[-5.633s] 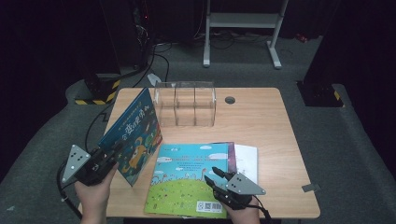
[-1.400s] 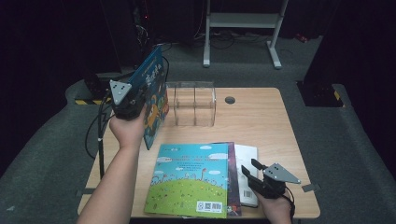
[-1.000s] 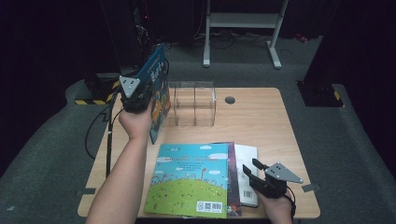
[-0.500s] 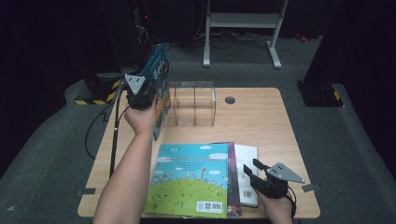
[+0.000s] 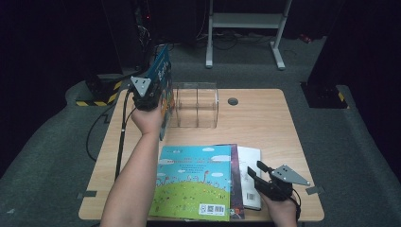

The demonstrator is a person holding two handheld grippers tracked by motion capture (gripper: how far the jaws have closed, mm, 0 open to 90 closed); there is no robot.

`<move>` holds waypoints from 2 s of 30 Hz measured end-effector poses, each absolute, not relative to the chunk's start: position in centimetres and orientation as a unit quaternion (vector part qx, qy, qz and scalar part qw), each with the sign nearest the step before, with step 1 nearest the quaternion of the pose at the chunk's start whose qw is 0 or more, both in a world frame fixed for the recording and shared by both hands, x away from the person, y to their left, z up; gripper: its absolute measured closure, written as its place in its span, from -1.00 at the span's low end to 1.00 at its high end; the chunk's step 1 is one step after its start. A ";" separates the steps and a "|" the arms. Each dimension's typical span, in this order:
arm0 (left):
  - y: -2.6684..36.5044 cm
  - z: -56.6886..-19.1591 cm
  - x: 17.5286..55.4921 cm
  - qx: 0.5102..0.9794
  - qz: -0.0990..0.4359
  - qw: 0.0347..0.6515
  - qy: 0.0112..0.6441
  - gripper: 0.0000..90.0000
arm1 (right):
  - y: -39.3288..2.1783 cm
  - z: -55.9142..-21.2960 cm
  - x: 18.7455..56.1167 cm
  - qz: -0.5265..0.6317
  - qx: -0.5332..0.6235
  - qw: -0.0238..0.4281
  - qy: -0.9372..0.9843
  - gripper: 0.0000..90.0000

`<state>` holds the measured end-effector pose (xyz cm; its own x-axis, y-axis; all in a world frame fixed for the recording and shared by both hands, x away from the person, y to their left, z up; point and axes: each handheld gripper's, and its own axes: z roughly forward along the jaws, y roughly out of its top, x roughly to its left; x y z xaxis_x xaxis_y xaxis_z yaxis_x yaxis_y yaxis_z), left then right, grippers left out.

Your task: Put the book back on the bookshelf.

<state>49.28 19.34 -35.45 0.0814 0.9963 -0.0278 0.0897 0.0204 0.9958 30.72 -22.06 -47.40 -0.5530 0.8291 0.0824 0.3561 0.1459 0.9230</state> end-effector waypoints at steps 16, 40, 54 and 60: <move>20.0 -36.6 46.5 0.546 0.433 0.499 0.516 0.80 | -21.3 -47.3 30.4 0.506 0.400 0.232 0.729 0.16; 19.1 -35.9 47.8 0.563 0.429 0.474 0.523 0.85 | -21.3 -47.3 30.3 0.507 0.396 0.231 0.730 0.16; 19.4 -36.5 48.6 0.548 0.436 0.478 0.530 0.85 | -21.7 -47.2 30.4 0.510 0.398 0.233 0.726 0.17; 19.7 -36.8 48.6 0.539 0.434 0.487 0.533 0.85 | -21.5 -47.3 30.3 0.509 0.397 0.233 0.728 0.17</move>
<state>48.59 19.75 -36.82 0.0545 0.9972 -0.0512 0.1518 0.0424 0.9875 30.34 -21.54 -47.29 -0.5770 0.8141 0.0652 0.3405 0.1672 0.9252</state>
